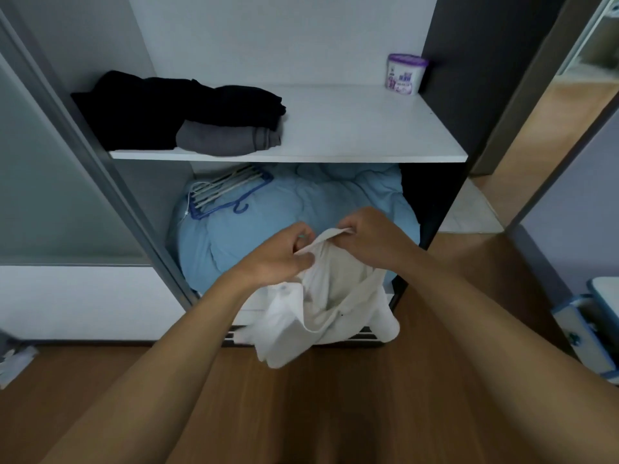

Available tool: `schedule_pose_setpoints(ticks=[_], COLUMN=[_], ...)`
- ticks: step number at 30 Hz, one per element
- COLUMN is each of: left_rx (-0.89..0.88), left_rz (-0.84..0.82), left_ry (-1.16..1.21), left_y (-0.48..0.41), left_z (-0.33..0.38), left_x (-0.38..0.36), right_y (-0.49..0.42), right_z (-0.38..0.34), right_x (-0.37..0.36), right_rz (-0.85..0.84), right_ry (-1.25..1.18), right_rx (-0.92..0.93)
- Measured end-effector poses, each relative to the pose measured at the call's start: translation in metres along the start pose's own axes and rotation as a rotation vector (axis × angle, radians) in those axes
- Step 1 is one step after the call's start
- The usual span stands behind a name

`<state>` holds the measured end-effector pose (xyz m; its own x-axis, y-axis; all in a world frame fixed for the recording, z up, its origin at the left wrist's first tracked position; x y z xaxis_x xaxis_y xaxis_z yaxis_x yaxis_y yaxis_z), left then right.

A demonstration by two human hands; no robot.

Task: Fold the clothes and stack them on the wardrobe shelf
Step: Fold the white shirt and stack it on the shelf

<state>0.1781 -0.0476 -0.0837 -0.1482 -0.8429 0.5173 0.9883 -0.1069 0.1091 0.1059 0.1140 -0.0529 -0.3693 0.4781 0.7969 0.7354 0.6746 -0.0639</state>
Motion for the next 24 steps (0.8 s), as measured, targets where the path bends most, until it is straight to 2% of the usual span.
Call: schedule_pose_setpoints(ticks=[3, 8, 10, 14, 16, 18, 20, 24], left_rx=[-0.027, -0.037, 0.008, 0.164, 0.212, 0.227, 0.224, 0.175], left_rz=[0.211, 0.429, 0.482, 0.48, 0.498, 0.528, 0.556, 0.508], left_ry=[-0.163, -0.265, -0.27, -0.309, -0.3, -0.201, -0.086, -0.022], left_y=[-0.008, -0.006, -0.006, -0.003, 0.001, 0.005, 0.01, 0.018], left_z=[0.004, 0.004, -0.002, -0.026, -0.039, -0.05, -0.058, -0.057], left_x=[0.015, 0.04, 0.049, 0.057, 0.06, 0.063, 0.065, 0.064], right_y=[0.004, 0.024, 0.026, 0.023, 0.021, 0.022, 0.025, 0.029], right_z=[0.012, 0.051, 0.057, 0.053, 0.048, 0.047, 0.05, 0.062], right_x=[0.007, -0.002, -0.001, 0.012, 0.018, 0.02, 0.022, 0.022], right_rz=[0.0, -0.351, -0.28, 0.068, 0.172, 0.199, 0.16, 0.087], right_ry=[0.041, 0.024, -0.013, -0.142, -0.3, -0.5, -0.581, -0.423], right_rx=[-0.074, -0.265, -0.281, -0.275, -0.27, -0.297, -0.33, -0.322])
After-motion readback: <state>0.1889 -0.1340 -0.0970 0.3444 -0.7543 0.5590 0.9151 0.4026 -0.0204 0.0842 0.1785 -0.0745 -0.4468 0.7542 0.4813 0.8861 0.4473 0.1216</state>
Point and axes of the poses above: each hand's wrist, its own y-axis away from the middle knuckle, its own x-axis out of the back of the hand, z = x × y, the point moved 4 cm from there along -y, towards the middle knuckle, and after that the axes turned 4 degrees about -z, right-handed, at the moved point
